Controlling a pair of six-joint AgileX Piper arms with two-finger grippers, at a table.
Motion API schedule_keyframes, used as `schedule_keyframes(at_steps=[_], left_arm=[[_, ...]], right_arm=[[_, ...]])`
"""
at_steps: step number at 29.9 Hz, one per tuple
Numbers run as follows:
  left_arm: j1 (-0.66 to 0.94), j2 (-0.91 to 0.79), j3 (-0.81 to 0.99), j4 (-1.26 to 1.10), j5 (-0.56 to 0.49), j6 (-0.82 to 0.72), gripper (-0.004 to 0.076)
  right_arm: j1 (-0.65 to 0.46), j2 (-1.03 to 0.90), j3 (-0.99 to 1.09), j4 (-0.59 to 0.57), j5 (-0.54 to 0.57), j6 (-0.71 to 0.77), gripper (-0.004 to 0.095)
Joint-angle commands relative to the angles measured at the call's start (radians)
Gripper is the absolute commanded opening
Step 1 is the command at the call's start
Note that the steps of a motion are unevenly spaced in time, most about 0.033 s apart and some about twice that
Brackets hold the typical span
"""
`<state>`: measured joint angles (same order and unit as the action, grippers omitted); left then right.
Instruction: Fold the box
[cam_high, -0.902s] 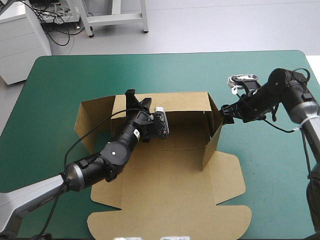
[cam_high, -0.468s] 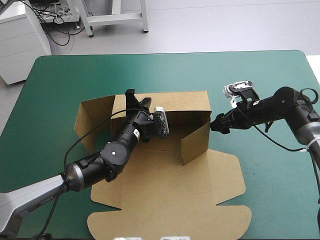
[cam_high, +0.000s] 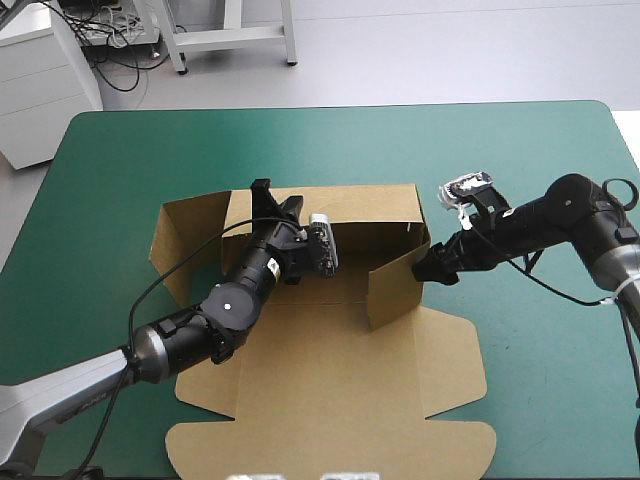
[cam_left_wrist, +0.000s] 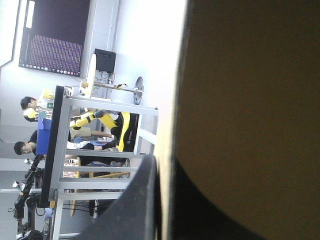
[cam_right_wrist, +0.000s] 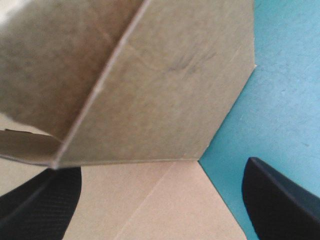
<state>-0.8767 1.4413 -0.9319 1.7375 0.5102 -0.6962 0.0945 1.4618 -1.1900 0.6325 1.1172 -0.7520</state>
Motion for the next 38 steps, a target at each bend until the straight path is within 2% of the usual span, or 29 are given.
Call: schedule_keyframes(at_steps=[1, 7, 11, 15, 21, 28, 32, 38], left_arm=[[-0.004, -0.036, -0.027, 0.049, 0.025, -0.04, -0.0031], [-0.004, -0.036, -0.027, 0.048, 0.041, -0.04, -0.0031], [0.016, -0.029, -0.027, 0.005, 0.007, -0.008, -0.0017], [0.026, -0.019, -0.027, -0.042, 0.03, 0.026, -0.0008], [0.026, -0.01, -0.027, -0.058, -0.026, 0.052, -0.0008], [0.026, 0.021, -0.027, -0.136, -0.029, 0.106, -0.0008], [0.026, 0.021, -0.027, -0.151, -0.036, 0.106, -0.0007], [0.026, 0.021, -0.027, -0.182, -0.065, 0.106, -0.0007]], right_arm=[[-0.009, -0.037, -0.023, 0.049, 0.033, -0.014, 0.0802], [0.025, -0.037, -0.023, 0.086, -0.026, -0.042, 0.0802], [0.117, -0.037, -0.023, 0.03, -0.148, -0.035, 0.0802], [0.189, -0.037, -0.023, -0.073, -0.257, 0.047, 0.0802], [0.222, -0.037, -0.023, -0.09, -0.323, 0.047, 0.0802], [0.222, -0.037, -0.023, -0.107, -0.366, 0.051, 0.0795], [0.222, -0.037, -0.023, -0.111, -0.371, 0.065, 0.0684], [0.222, -0.037, -0.023, -0.099, -0.332, 0.065, 0.0324]])
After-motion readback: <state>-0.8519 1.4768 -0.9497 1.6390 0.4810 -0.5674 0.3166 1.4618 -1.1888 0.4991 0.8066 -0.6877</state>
